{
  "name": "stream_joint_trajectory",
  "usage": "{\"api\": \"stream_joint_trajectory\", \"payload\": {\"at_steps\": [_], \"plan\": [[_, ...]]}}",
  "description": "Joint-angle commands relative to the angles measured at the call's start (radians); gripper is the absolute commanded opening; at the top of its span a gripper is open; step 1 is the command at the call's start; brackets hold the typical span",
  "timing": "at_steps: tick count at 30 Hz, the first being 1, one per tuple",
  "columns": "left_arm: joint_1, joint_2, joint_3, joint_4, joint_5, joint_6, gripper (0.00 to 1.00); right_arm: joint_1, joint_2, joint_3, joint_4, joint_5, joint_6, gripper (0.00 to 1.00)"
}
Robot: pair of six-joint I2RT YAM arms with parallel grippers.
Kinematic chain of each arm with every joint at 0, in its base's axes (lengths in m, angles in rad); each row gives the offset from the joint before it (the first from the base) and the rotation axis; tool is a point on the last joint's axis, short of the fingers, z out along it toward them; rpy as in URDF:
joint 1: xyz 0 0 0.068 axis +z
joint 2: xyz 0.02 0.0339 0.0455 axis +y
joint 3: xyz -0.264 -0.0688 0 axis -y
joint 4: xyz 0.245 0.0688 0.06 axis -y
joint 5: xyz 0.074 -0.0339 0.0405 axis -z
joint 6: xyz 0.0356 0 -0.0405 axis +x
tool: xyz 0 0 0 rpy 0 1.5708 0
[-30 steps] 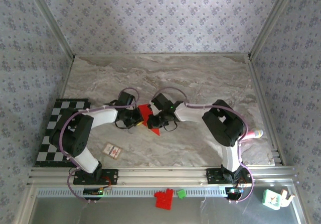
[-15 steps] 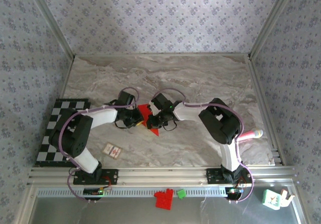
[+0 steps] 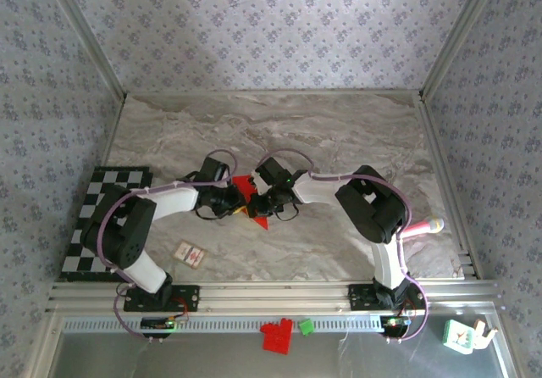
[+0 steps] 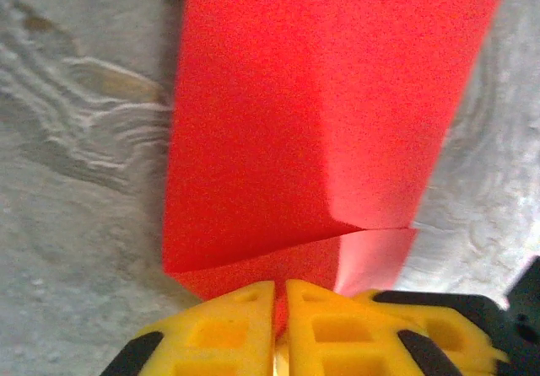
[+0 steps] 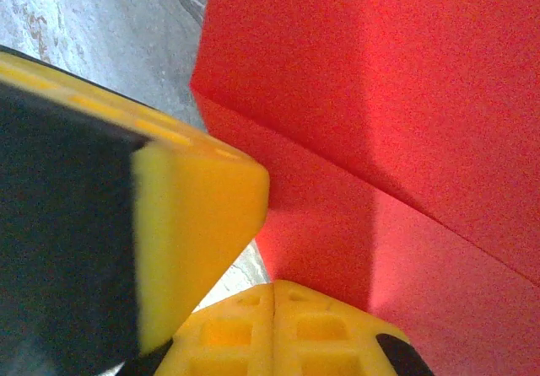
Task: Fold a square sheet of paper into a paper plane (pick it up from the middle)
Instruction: Third fold the triangle at the center of the table.
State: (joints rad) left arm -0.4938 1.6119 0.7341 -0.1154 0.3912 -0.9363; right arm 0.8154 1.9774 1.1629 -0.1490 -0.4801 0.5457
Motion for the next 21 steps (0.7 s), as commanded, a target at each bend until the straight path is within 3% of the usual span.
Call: {"api": "stream_joint_trajectory", "payload": {"at_steps": [1, 6, 9, 21], "plan": [[-0.006, 0.027, -0.010, -0.059, -0.063, 0.003, 0.08, -0.003, 0.030, -0.018, -0.030, 0.013, 0.007, 0.03], [0.001, 0.051, -0.033, -0.120, -0.148, -0.011, 0.00, -0.005, -0.004, -0.050, -0.038, 0.003, -0.002, 0.03], [0.005, 0.061, -0.046, -0.130, -0.165, -0.015, 0.00, -0.007, -0.037, -0.086, -0.050, -0.010, -0.018, 0.04], [0.006, 0.073, -0.035, -0.116, -0.131, -0.013, 0.00, -0.015, -0.197, -0.296, -0.081, -0.018, -0.043, 0.04]]}}
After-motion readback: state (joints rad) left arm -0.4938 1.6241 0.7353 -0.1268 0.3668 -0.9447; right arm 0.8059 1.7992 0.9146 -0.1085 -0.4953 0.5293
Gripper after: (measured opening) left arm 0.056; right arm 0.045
